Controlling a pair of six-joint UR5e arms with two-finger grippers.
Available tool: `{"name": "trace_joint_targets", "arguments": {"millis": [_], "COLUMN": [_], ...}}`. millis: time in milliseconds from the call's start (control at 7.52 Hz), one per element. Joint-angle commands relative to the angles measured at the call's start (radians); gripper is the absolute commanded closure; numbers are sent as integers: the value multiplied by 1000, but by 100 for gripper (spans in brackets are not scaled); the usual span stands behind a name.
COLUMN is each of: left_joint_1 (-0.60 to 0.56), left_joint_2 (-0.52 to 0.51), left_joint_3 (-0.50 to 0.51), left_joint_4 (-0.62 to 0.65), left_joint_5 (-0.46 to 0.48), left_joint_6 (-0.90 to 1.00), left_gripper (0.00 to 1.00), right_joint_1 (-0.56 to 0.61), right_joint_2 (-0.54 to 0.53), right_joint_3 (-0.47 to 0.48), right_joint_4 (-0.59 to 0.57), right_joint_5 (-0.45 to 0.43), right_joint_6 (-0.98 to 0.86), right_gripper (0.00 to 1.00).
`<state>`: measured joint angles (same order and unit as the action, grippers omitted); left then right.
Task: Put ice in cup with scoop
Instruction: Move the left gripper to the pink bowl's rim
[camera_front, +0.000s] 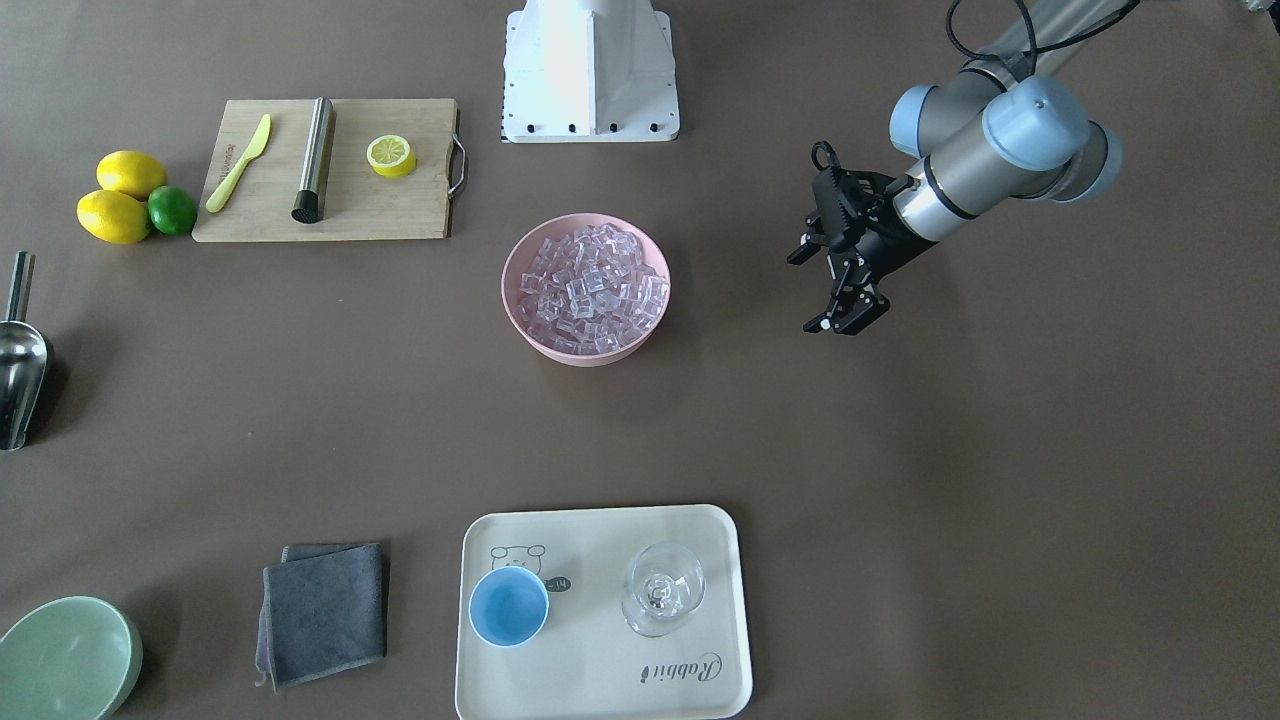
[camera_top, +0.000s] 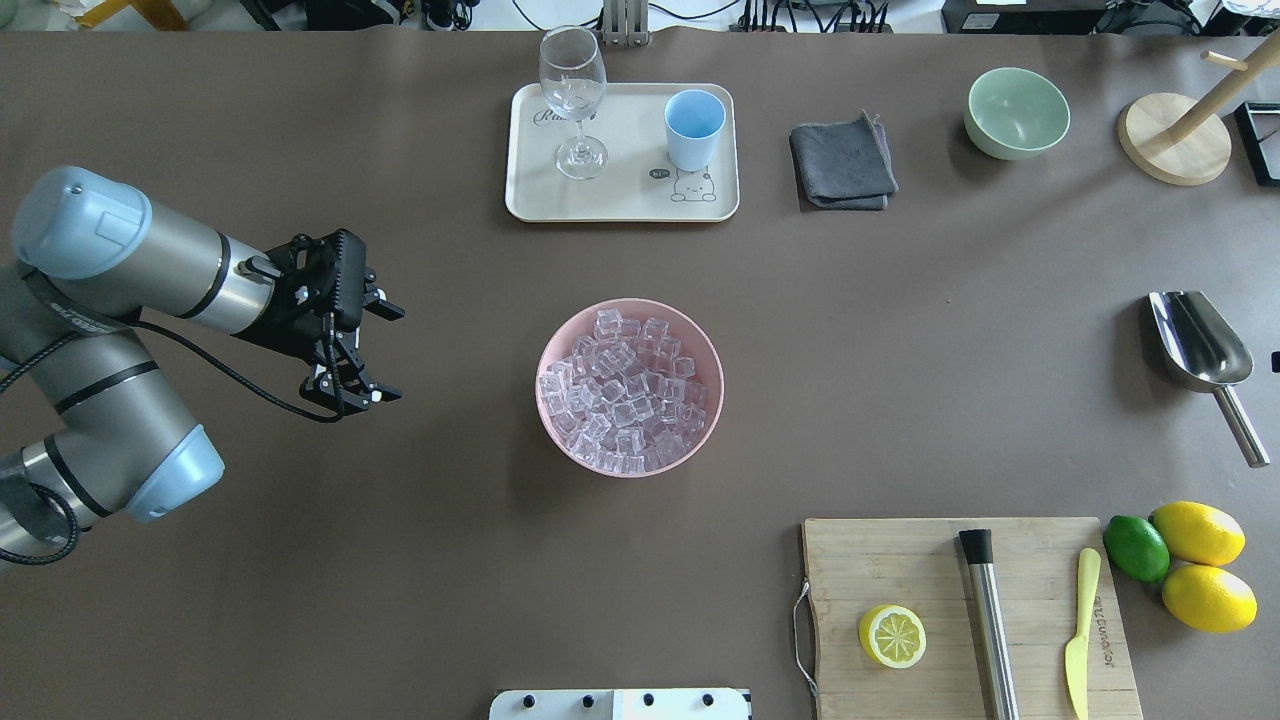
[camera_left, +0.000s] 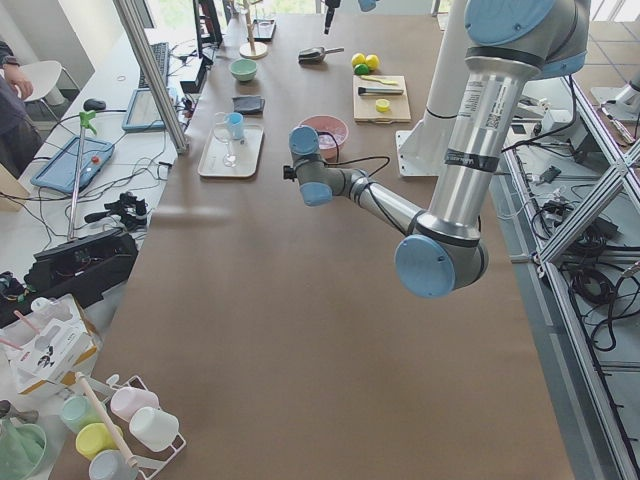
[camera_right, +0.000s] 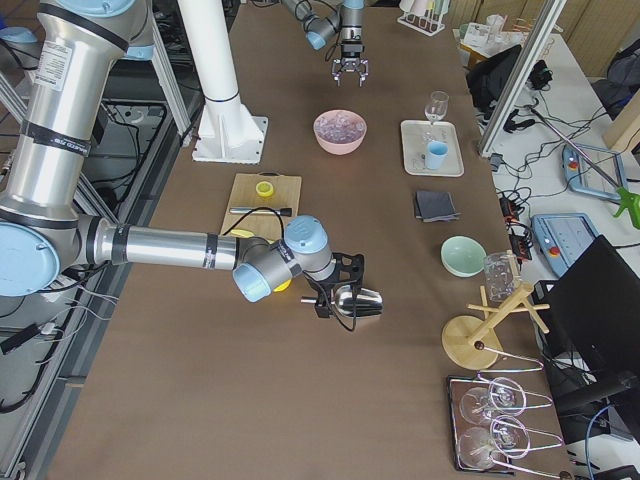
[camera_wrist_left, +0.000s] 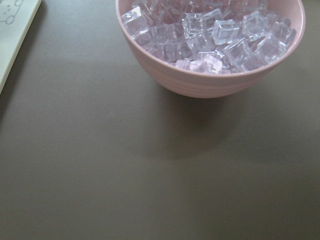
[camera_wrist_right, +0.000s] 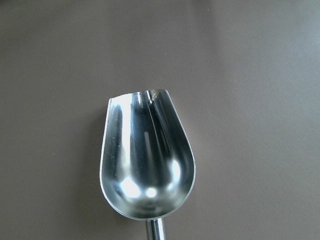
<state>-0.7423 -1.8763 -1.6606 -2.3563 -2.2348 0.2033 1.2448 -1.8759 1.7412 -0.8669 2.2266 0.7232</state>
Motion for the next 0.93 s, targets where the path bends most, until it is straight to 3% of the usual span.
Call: {"name": "trace_joint_targets", "arguments": {"millis": [0, 399, 532, 798], "left_joint_1": [47, 41, 40, 52], "left_joint_2": [-119, -182, -187, -211], "left_joint_3": [109, 202, 202, 205], "left_joint_4": [6, 6, 6, 5], "left_joint_5": [24, -87, -88, -89], "left_joint_6": [213, 219, 190, 111], "left_gripper": [2, 3, 3, 3], "right_joint_1": [-65, -165, -186, -212], "right_joint_2": [-5, 4, 3, -5], "right_joint_3": [-3, 0, 0, -5], "right_joint_4": [34, 35, 35, 34], "right_joint_5": [-36, -81, -82, -84], "right_joint_6": [42, 90, 79, 56], "right_gripper": [1, 7, 13, 16]}}
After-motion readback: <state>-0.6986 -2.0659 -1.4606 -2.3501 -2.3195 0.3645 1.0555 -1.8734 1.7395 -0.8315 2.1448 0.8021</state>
